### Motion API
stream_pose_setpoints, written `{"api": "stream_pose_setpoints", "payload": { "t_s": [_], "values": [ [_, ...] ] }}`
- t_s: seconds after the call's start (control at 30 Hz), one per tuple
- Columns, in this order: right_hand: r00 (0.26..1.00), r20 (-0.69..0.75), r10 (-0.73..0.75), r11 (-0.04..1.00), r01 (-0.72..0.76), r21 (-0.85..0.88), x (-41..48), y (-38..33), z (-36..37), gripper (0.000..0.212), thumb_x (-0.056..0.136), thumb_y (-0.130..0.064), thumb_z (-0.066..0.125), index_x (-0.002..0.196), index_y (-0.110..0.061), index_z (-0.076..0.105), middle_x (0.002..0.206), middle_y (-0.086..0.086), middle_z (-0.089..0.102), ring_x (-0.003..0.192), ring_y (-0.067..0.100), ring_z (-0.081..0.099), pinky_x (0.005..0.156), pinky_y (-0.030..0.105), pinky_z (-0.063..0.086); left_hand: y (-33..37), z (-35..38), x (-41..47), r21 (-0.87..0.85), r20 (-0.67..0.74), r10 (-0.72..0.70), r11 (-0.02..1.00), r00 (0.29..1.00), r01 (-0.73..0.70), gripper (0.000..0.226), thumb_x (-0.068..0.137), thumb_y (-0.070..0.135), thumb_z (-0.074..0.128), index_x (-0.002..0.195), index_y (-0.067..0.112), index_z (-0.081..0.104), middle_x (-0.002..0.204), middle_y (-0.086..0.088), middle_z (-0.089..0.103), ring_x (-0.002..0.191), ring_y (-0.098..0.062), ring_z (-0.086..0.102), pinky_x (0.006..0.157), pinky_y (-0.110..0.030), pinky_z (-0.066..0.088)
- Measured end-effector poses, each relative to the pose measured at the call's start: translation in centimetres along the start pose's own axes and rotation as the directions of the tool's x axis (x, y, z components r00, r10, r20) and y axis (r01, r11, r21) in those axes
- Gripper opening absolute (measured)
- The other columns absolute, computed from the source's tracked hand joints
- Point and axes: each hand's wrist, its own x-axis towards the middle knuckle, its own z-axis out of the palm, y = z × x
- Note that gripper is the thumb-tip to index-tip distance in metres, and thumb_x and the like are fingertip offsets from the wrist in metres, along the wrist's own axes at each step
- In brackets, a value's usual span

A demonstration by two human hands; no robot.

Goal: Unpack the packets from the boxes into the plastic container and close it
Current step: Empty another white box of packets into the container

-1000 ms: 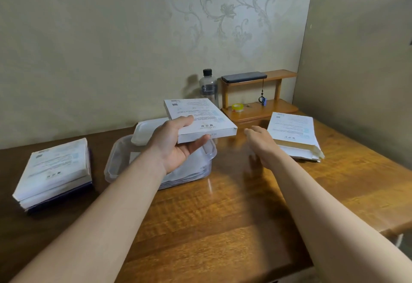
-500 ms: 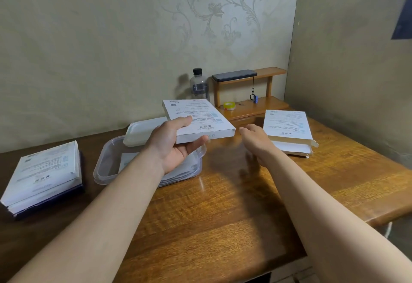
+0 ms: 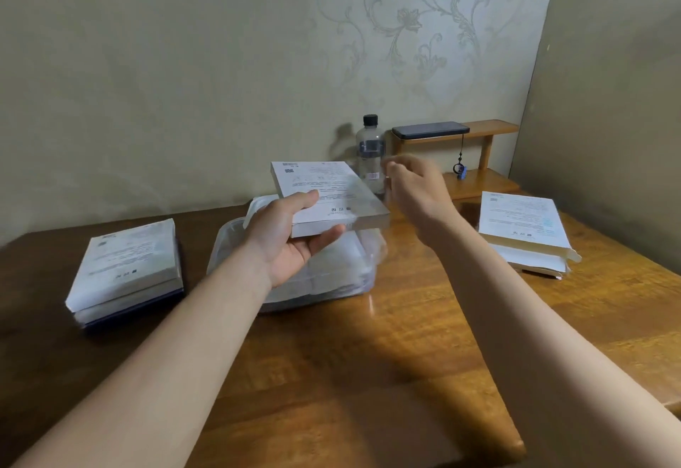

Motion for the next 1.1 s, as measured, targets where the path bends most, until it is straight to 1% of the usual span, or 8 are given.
{"api": "stream_pose_setpoints", "payload": {
  "t_s": [0.17, 0.23, 0.37, 0.47, 0.53, 0.67, 0.83, 1.1],
  "values": [
    [0.966, 0.226, -0.125, 0.989, 0.139, -0.045, -0.9, -2.6, 5.4, 0.034, 0.09, -0.017, 0.047, 0.116, -0.019, 0.068, 0.114, 0.005, 0.065, 0.097, 0.02, 0.064, 0.075, 0.036, 0.059, 1.9, -3.8, -0.9, 0.063, -0.064, 0.089, 0.994, 0.994, -0.085, 0.022, 0.098, 0.011, 0.061, 0.119, 0.015, 0.067, 0.112, -0.015, 0.076, 0.089, -0.029, 0.077, 0.062, -0.033, 0.063],
    [0.935, 0.308, -0.177, 0.972, 0.215, -0.094, -1.5, -2.8, 7.5, 0.032, 0.087, -0.013, 0.048, 0.108, -0.021, 0.071, 0.107, -0.003, 0.064, 0.088, 0.015, 0.064, 0.068, 0.03, 0.057, 2.6, -5.4, -1.3, 0.093, -0.084, 0.122, 0.989, 0.989, -0.114, 0.019, 0.099, 0.011, 0.061, 0.114, 0.019, 0.068, 0.11, -0.014, 0.077, 0.089, -0.029, 0.077, 0.064, -0.034, 0.064],
    [0.872, 0.42, -0.251, 0.94, 0.323, -0.109, -2.4, -2.9, 10.7, 0.033, 0.085, 0.002, 0.049, 0.102, -0.014, 0.073, 0.106, -0.01, 0.056, 0.094, 0.006, 0.054, 0.071, 0.011, 0.048, 3.7, -8.5, -1.3, 0.109, -0.103, 0.144, 0.985, 0.984, -0.133, 0.032, 0.098, 0.011, 0.062, 0.129, 0.021, 0.063, 0.119, -0.013, 0.074, 0.101, -0.035, 0.074, 0.059, -0.035, 0.062],
    [0.858, 0.439, -0.266, 0.929, 0.35, -0.122, -2.2, -2.7, 12.4, 0.037, 0.084, 0.003, 0.047, 0.1, -0.019, 0.072, 0.116, -0.01, 0.054, 0.094, 0.004, 0.053, 0.073, 0.015, 0.052, 4.4, -9.9, -0.6, 0.118, -0.111, 0.17, 0.98, 0.979, -0.157, 0.037, 0.097, 0.01, 0.064, 0.133, 0.019, 0.062, 0.121, -0.012, 0.073, 0.102, -0.035, 0.074, 0.06, -0.036, 0.061],
    [0.859, 0.436, -0.268, 0.928, 0.352, -0.122, -1.7, -2.6, 13.1, 0.037, 0.084, 0.004, 0.047, 0.098, -0.021, 0.072, 0.119, -0.009, 0.053, 0.095, 0.003, 0.052, 0.069, 0.008, 0.049, 4.6, -10.3, 0.0, 0.121, -0.111, 0.183, 0.978, 0.977, -0.17, 0.035, 0.097, 0.01, 0.064, 0.131, 0.018, 0.063, 0.119, -0.013, 0.074, 0.098, -0.034, 0.075, 0.06, -0.036, 0.061],
    [0.862, 0.424, -0.276, 0.922, 0.363, -0.136, -1.0, -1.8, 14.1, 0.034, 0.083, 0.004, 0.049, 0.09, -0.022, 0.07, 0.114, -0.011, 0.056, 0.097, -0.006, 0.053, 0.066, 0.006, 0.045, 4.5, -10.9, 1.2, 0.105, -0.11, 0.178, 0.98, 0.978, -0.167, 0.037, 0.096, 0.009, 0.065, 0.132, 0.018, 0.062, 0.119, -0.012, 0.074, 0.096, -0.034, 0.075, 0.058, -0.036, 0.061],
    [0.875, 0.398, -0.275, 0.934, 0.341, -0.103, -0.5, -0.9, 14.7, 0.031, 0.081, 0.004, 0.05, 0.08, -0.022, 0.067, 0.115, -0.006, 0.061, 0.1, 0.014, 0.058, 0.061, 0.01, 0.044, 4.1, -11.2, 2.0, 0.111, -0.112, 0.189, 0.978, 0.976, -0.176, 0.041, 0.096, 0.007, 0.064, 0.135, 0.018, 0.058, 0.124, -0.011, 0.071, 0.094, -0.033, 0.076, 0.061, -0.037, 0.061],
    [0.882, 0.367, -0.295, 0.929, 0.355, -0.106, -0.6, -0.8, 14.7, 0.029, 0.08, 0.008, 0.049, 0.081, -0.014, 0.067, 0.11, -0.007, 0.056, 0.095, 0.0, 0.053, 0.068, 0.001, 0.041, 4.5, -10.8, 2.6, 0.134, -0.124, 0.179, 0.977, 0.976, -0.163, 0.04, 0.096, 0.005, 0.064, 0.134, 0.017, 0.059, 0.123, -0.012, 0.071, 0.091, -0.034, 0.076, 0.059, -0.037, 0.06]
  ]
}}
